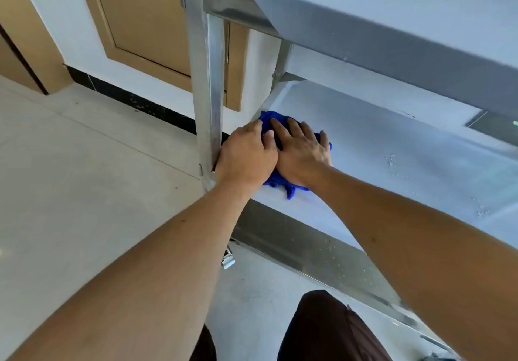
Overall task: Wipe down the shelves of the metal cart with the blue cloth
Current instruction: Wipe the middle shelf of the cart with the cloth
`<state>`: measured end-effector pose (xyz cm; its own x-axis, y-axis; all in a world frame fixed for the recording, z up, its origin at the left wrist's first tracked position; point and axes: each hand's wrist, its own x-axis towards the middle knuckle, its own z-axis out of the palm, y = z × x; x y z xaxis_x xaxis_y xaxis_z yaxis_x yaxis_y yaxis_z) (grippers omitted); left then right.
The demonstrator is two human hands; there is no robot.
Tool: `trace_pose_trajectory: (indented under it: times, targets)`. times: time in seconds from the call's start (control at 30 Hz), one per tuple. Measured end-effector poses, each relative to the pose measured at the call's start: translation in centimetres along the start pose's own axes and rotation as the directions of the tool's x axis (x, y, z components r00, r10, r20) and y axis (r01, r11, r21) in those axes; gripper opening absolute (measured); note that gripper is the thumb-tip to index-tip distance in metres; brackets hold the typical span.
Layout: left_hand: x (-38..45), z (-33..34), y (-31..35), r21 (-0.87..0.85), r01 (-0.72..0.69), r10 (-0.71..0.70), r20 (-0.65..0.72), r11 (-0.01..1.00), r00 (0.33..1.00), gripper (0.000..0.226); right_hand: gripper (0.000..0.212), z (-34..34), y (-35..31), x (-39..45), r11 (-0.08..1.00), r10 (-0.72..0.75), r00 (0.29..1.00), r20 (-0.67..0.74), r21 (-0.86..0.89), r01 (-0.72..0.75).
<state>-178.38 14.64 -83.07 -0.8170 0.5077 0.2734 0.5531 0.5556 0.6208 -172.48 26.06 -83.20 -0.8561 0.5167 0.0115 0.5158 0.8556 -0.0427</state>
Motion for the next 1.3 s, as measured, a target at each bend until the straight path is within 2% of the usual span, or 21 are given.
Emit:
trace_pose_trajectory:
  times: [0.17, 0.33, 0.5, 0.67, 0.93, 1.3]
  targets:
    - [0.1, -0.1, -0.4, 0.086, -0.059, 0.054, 0.062, 0.995, 0.997, 0.033, 0.064, -0.2, 1.1, 6.1, 0.994, 0.095, 0.995, -0.005, 0.048, -0.095]
    - [0.4, 0.5, -0.6, 0.244, -0.117, 0.085, 0.136, 0.963, 0.987, 0.048, 0.064, -0.4, 2.8, 11.4, 0.988, 0.137, 0.991, -0.010, 0.070, -0.136]
    - [0.5, 0.8, -0.8, 0.310, -0.134, 0.094, 0.138, 0.941, 0.986, 0.056, 0.064, -1.0, 4.3, 15.5, 0.986, 0.144, 0.990, -0.007, 0.084, -0.143]
    - [0.4, 1.0, -0.6, 0.297, -0.118, 0.092, 0.099, 0.948, 0.991, 0.049, 0.064, -0.9, 5.2, 17.9, 0.986, 0.150, 0.988, -0.024, 0.073, -0.148]
    - [0.4, 0.7, -0.4, 0.293, -0.112, 0.080, 0.119, 0.950, 0.990, 0.046, 0.065, -0.5, 5.2, 14.8, 0.986, 0.155, 0.988, -0.008, 0.068, -0.154]
    - [-0.1, -0.5, 0.2, 0.213, -0.124, 0.090, 0.164, 0.969, 0.982, 0.035, 0.065, -0.2, 5.3, 3.0, 0.984, 0.168, 0.986, -0.021, 0.071, -0.166]
